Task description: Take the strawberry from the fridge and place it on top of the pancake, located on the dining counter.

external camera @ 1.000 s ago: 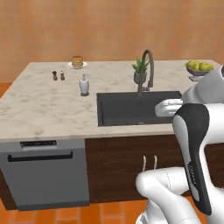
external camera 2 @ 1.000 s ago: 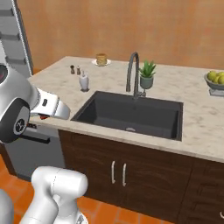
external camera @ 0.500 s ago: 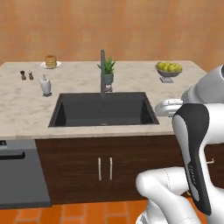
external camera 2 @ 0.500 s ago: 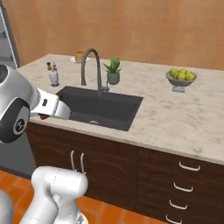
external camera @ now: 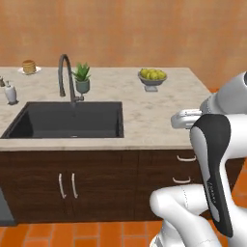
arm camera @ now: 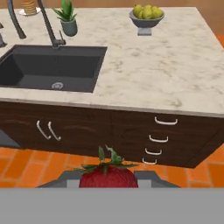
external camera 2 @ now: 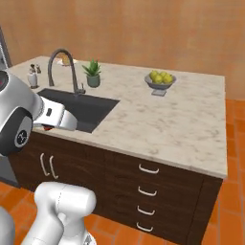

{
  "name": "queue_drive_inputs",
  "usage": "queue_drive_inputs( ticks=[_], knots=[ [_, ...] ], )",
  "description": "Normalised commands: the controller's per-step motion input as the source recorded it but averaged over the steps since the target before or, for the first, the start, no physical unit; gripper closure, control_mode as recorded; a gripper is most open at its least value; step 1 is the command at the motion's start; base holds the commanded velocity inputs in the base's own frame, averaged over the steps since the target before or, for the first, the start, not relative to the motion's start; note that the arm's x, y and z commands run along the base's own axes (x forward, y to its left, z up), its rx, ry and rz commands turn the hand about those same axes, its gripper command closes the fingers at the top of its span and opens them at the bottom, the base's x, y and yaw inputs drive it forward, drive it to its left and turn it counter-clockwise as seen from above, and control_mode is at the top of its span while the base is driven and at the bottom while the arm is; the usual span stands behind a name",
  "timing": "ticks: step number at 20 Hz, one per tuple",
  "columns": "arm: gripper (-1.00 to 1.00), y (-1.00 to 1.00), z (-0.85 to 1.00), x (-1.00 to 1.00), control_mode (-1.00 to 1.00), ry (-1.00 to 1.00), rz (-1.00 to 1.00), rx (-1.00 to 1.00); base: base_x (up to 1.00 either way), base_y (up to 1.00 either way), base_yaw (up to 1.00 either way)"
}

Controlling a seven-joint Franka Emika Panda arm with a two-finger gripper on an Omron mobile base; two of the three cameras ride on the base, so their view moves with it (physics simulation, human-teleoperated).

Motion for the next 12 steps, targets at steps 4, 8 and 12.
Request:
queue_drive_inputs(
  ticks=[4, 8, 12],
  knots=[
    [1.00, 0.00, 0.00, 0.00, 1.00, 0.00, 0.00, 0.00, -0.07, -1.00, 0.10],
    [1.00, 0.00, 0.00, 0.00, 1.00, 0.00, 0.00, 0.00, -0.05, -1.00, 0.14],
    [1.00, 0.00, 0.00, 0.00, 1.00, 0.00, 0.00, 0.00, -0.21, -1.00, 0.40]
  ],
)
